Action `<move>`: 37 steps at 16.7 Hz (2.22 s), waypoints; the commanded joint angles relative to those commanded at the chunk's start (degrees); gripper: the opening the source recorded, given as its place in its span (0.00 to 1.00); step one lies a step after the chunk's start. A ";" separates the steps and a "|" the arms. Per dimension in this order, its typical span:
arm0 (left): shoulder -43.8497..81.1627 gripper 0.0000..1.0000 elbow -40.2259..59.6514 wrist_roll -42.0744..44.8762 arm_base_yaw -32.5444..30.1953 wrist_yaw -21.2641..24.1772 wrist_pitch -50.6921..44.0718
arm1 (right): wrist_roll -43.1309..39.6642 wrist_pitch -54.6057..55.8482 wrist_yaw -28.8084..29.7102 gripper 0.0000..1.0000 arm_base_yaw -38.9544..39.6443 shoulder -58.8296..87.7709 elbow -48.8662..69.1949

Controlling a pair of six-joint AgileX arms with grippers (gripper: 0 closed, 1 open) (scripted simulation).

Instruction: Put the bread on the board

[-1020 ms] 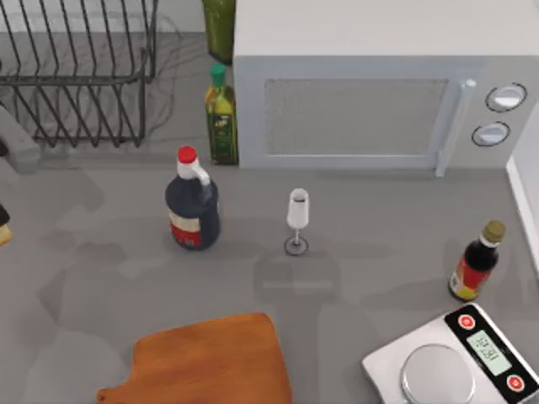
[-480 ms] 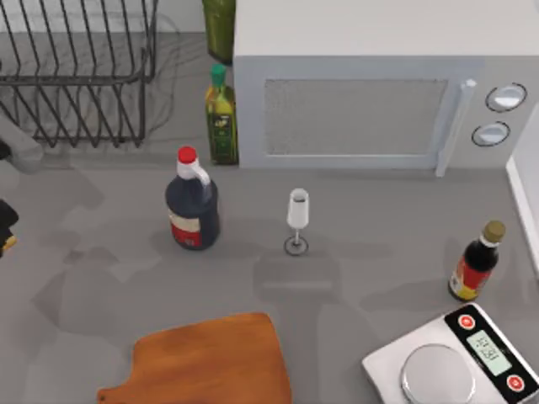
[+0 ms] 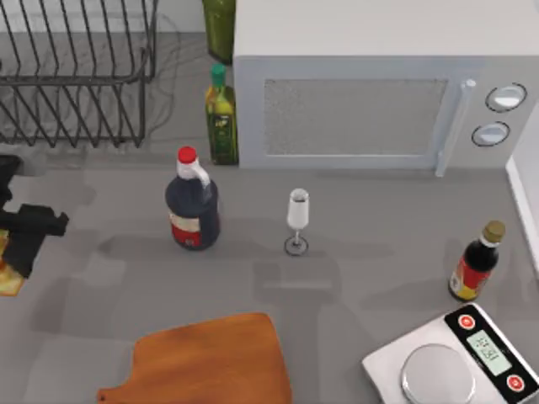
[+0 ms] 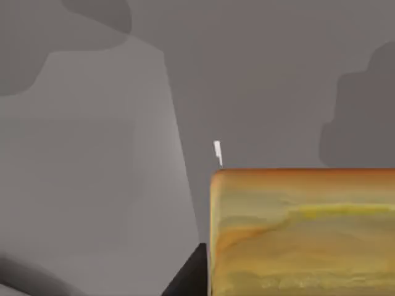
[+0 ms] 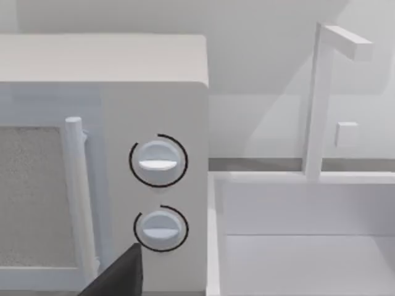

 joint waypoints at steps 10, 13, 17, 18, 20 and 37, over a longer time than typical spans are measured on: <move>-0.80 0.00 -5.76 -62.01 -12.54 -1.02 3.03 | 0.00 0.00 0.00 1.00 0.00 0.00 0.00; -1.91 0.00 -6.58 -79.81 -17.74 -1.00 3.62 | 0.00 0.00 0.00 1.00 0.00 0.00 0.00; -3.67 0.00 -7.28 -100.96 -24.96 -0.86 4.00 | 0.00 0.00 0.00 1.00 0.00 0.00 0.00; -4.15 0.00 -7.41 -105.72 -26.77 -0.80 4.05 | 0.00 0.00 0.00 1.00 0.00 0.00 0.00; -5.14 0.00 -7.66 -114.29 -30.34 -0.59 4.08 | 0.00 0.00 0.00 1.00 0.00 0.00 0.00; -8.94 0.00 -7.70 -142.56 -44.74 0.63 3.48 | 0.00 0.00 0.00 1.00 0.00 0.00 0.00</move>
